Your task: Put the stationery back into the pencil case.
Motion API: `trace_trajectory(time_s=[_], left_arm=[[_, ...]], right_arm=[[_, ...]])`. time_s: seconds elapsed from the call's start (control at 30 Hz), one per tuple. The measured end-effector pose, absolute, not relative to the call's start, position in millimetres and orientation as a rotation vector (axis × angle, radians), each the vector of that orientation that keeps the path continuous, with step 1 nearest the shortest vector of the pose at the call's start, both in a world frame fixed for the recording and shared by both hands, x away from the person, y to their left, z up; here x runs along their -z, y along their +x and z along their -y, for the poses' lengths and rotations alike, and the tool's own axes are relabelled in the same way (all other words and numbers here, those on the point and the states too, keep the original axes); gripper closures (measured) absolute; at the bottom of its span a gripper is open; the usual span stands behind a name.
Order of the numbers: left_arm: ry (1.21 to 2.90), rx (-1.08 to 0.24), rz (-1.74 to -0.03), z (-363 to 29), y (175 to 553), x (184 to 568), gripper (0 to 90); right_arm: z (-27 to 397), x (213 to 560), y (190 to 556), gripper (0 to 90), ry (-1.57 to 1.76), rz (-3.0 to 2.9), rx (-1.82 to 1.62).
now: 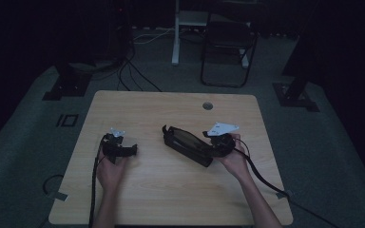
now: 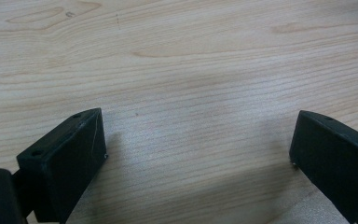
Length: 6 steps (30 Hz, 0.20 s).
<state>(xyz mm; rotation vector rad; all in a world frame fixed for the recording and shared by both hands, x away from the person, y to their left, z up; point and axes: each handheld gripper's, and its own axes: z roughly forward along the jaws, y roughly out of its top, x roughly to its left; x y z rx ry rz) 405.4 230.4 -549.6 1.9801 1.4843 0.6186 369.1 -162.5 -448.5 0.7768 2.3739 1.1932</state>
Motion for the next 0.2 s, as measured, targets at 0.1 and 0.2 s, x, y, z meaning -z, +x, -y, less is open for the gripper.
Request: trace_trajectory(time_s=[0.1, 0.2], left_arm=[[1.981, -0.619, -1.484, -230.4, 405.4, 549.5, 3.8], [1.981, -0.618, -1.484, -230.4, 405.4, 549.5, 3.8]], right_arm=[[164.6, 449.8, 366.7, 40.7, 0.777, -2.37, -1.178], [168.7, 452.3, 361.8, 40.2, 0.783, -2.364, -1.168]])
